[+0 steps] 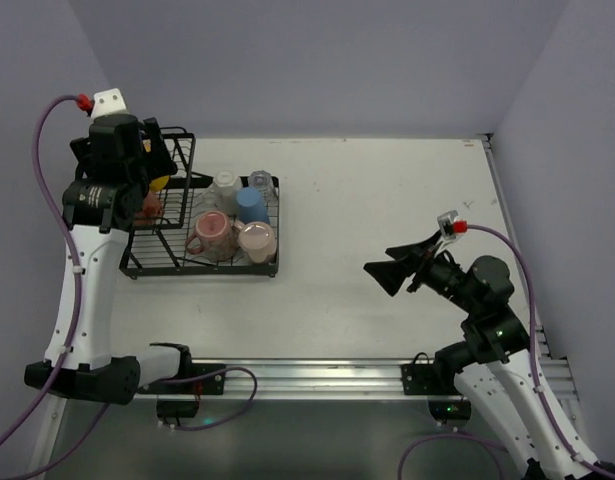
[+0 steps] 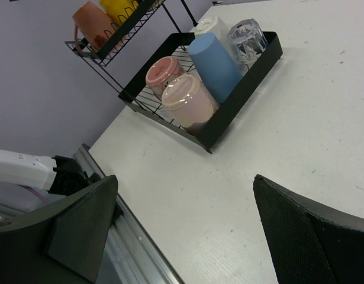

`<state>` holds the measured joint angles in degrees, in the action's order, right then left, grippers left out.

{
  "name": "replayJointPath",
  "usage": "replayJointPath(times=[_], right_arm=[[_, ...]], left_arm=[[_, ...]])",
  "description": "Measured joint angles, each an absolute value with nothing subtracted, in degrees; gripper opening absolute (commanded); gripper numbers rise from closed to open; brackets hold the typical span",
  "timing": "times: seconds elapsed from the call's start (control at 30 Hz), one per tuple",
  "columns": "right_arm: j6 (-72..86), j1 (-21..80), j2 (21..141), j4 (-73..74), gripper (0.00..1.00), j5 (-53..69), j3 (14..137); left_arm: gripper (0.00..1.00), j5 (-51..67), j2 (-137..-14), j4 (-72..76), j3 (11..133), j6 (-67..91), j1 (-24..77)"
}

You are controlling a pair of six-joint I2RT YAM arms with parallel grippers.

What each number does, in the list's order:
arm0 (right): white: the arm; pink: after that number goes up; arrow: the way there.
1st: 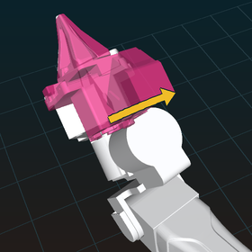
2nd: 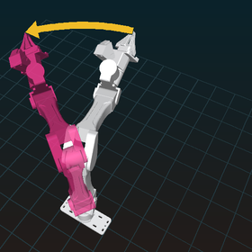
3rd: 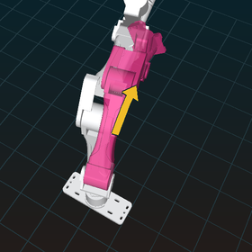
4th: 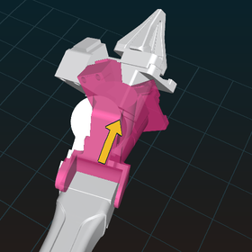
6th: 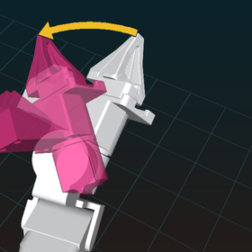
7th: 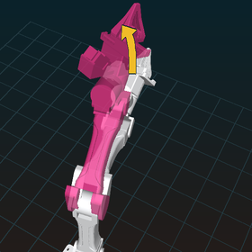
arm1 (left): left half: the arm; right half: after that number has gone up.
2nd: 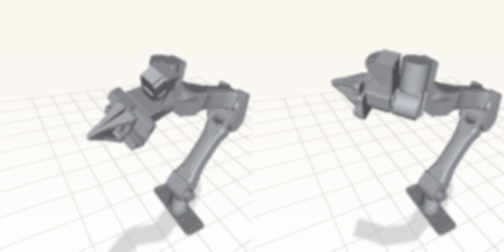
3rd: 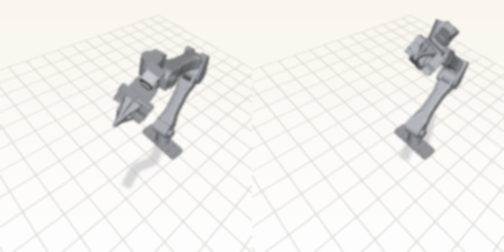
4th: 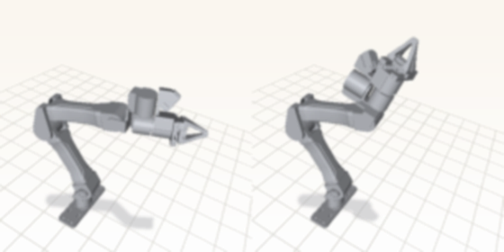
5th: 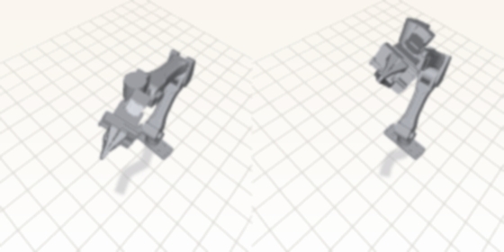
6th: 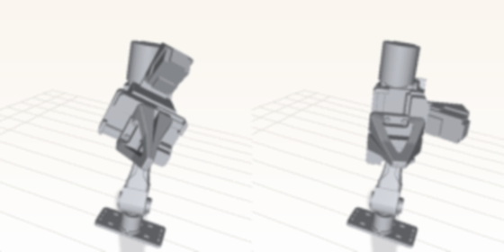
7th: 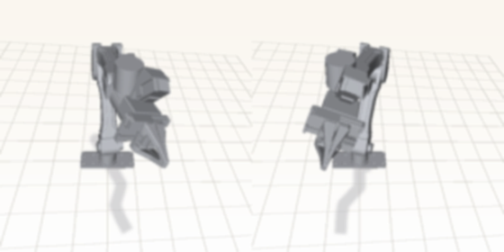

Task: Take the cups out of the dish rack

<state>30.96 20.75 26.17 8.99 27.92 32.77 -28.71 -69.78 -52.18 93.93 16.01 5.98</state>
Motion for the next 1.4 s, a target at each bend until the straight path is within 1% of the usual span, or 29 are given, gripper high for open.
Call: replayJointPath(times=[0.1,0.23,0.4,0.53,0.8,0.97,1.03,1.07,1.1,1.17,1.2,1.27,1.3,1.37,1.4], right_arm=[[30.79,21.21,25.71,9.06,0.99,27.88,32.32],[30.59,21.87,25.74,9.23,0.99,27.62,32.05],[30.50,22.59,25.78,9.28,0.99,27.51,31.99],[30.39,23.24,25.89,9.34,0.99,27.33,31.92],[30.35,23.44,26.04,9.39,0.99,26.44,31.81],[30.35,23.55,26.57,9.41,0.99,26.39,31.79],[30.35,23.57,26.61,9.43,0.99,26.26,31.79],[30.35,23.57,26.61,9.41,0.99,26.22,31.79],[30.35,23.57,26.61,9.41,0.99,26.13,31.79],[30.33,23.59,26.63,9.43,0.99,25.98,31.79],[30.33,23.62,26.63,9.43,0.99,25.91,31.79],[30.33,23.62,26.65,9.45,0.99,25.61,31.79],[30.30,23.62,26.72,9.45,0.99,25.30,31.79],[30.28,23.62,27.03,9.45,0.99,24.93,31.79],[30.28,23.62,27.20,9.52,0.99,24.88,31.79]], left_arm=[[1.00,-28.12,-72.27,-51.92,96.09,15.99,4.73],[1.00,-26.81,-73.30,-51.62,95.77,15.86,2.66],[1.00,-22.81,-71.61,-49.01,89.49,15.40,-4.89],[1.00,-17.39,-71.66,-47.44,85.84,15.40,-10.94],[1.00,-9.69,-75.13,-46.02,85.56,14.33,-11.25],[1.00,-8.58,-74.78,-43.88,81.87,13.58,-11.35],[0.94,-8.56,-74.04,-42.61,80.44,13.08,-11.57],[0.89,-8.56,-73.54,-41.95,79.72,12.82,-11.62],[0.79,-8.64,-73.06,-41.34,79.18,12.69,-11.64],[0.67,-8.82,-72.27,-40.99,78.78,12.56,-11.88],[0.55,-8.49,-71.94,-40.99,78.78,12.32,-11.90],[0.42,-7.81,-71.66,-40.34,78.85,11.00,-11.86],[0.28,-7.53,-71.46,-40.49,78.87,10.87,-11.81],[0.15,-7.55,-71.24,-40.73,78.87,11.22,-11.84],[0.07,-7.55,-71.24,-40.73,78.87,11.29,-11.88]])
